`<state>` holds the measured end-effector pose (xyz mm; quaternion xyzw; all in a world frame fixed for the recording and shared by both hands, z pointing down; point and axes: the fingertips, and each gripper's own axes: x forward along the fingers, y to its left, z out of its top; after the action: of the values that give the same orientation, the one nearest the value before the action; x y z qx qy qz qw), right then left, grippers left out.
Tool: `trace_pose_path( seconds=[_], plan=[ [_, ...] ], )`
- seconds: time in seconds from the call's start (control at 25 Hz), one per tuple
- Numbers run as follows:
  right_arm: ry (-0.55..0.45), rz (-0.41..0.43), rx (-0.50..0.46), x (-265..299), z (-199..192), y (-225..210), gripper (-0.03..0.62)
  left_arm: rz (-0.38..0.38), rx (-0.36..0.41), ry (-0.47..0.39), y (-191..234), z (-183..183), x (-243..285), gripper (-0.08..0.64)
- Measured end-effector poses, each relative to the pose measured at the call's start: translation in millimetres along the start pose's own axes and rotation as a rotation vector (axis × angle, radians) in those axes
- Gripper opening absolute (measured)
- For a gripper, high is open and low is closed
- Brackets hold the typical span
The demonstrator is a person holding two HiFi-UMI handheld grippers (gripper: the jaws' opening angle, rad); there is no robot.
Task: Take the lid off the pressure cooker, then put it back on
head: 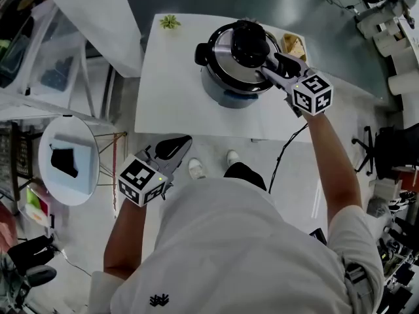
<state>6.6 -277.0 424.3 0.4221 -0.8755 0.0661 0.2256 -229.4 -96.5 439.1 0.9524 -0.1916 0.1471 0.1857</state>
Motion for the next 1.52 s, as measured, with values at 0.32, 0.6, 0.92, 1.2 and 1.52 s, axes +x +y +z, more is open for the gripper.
trace_pose_path(
  seconds=[0.32, 0.6, 0.92, 1.2, 1.52],
  plan=[
    [0.001, -0.039, 0.069, -39, -28, 46, 0.211, -0.057, 0.049, 0.010, -12, 10, 19, 0.006],
    [-0.016, -0.010, 0.161, -68, -58, 103, 0.118, -0.059, 0.072, 0.011, -27, 16, 31, 0.006],
    [-0.012, 0.057, 0.212, -109, -93, 168, 0.017, -0.066, 0.087, 0.036, -61, 17, 50, 0.006],
    [-0.013, 0.095, 0.218, -157, -117, 203, 0.012, -0.073, 0.081, 0.050, -113, 3, 64, 0.006],
    [-0.015, 0.118, 0.217, -209, -144, 225, 0.012, -0.057, 0.045, 0.071, -178, -26, 66, 0.006]
  ],
)
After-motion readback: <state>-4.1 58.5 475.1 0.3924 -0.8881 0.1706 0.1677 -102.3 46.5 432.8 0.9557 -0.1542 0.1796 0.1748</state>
